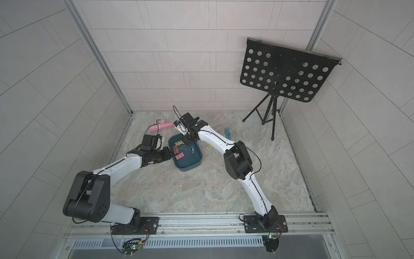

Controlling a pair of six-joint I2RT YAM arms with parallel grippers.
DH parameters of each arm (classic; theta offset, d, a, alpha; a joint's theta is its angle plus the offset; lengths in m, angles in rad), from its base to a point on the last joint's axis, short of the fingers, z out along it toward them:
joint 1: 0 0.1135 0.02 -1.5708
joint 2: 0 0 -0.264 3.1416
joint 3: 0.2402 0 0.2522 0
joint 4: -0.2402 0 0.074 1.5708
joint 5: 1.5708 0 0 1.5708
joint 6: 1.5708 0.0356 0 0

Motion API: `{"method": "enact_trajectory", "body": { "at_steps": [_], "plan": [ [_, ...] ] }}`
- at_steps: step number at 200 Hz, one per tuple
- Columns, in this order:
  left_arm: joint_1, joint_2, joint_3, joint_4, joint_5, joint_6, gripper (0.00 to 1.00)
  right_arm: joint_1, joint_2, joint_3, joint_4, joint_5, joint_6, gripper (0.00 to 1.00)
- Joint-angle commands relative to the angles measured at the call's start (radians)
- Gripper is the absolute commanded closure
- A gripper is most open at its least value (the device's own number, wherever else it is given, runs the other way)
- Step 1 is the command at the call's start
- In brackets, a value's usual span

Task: Take out the binder clips from the storage box
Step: Pick up the binder clip from the storage box.

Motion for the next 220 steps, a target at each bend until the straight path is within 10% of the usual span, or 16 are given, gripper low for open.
{"method": "enact_trajectory", "body": {
  "at_steps": [1,220],
  "plan": [
    [-0.003,-0.022,-0.003,-0.033,-0.014,0.020,0.74,0.011,0.032,0.029,-0.042,0.026,-0.022,0.65],
    [-0.002,-0.027,-0.002,-0.038,-0.012,0.021,0.74,0.016,0.129,0.110,-0.035,0.047,-0.034,0.80]
  ]
}}
